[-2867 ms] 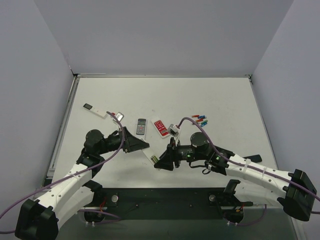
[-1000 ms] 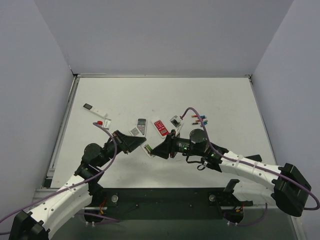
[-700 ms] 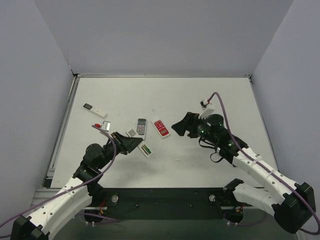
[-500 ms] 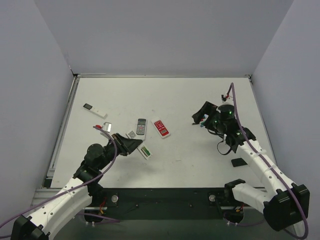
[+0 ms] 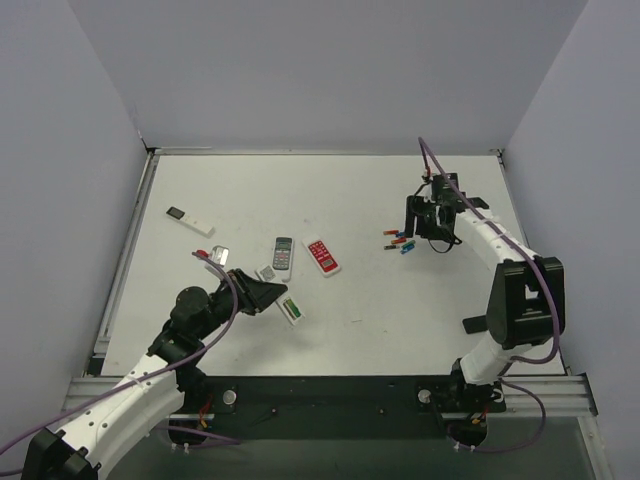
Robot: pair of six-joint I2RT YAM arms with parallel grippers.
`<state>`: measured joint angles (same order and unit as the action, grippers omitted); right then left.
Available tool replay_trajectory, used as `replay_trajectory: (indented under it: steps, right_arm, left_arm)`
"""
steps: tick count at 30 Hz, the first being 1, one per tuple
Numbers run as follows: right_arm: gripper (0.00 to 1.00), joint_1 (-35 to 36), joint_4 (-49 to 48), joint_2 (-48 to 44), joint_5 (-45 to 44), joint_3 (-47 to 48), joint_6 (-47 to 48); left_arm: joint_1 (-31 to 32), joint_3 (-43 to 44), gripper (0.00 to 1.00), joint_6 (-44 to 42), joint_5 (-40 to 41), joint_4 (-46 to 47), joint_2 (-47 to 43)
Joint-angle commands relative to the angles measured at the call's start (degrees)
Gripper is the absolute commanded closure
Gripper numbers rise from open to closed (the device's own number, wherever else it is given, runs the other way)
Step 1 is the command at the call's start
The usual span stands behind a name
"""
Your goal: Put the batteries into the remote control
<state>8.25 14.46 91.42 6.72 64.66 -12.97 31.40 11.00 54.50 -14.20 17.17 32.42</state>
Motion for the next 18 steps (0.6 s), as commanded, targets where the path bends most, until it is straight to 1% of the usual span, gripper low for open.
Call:
replay_trajectory:
  steps: [1, 3, 7, 11, 18]
  right_arm:
    - [0.37, -0.4, 5.1, 5.3, 6.1, 5.1, 15.6]
    - [0.35, -0.5, 6.1, 7.6, 7.4, 6.5, 20.4]
    - [0.34, -0.5, 8.2, 12.5, 7.1, 9.8, 25.9]
    - [0.34, -0.3, 10.9, 15.7, 6.2, 13.6, 29.4]
    - [0.34, -0.3, 14.5, 19.1, 5.5, 17.0, 34.2]
  left_arm:
    - [-0.4, 0.9, 1.00, -2.2, -2.1, 1.4, -0.9]
    - [-0.5, 1.2, 1.00, -2.9, -2.2, 0.5, -1.1]
    - [-0.5, 1.7, 1.00, -3.6, -2.5, -0.5, -1.2]
    - [-0.5, 1.9, 1.00, -3.8, -2.5, -0.7, -0.9]
    - [-0.7, 2.3, 1.00, -4.0, -2.5, 0.0, 0.8]
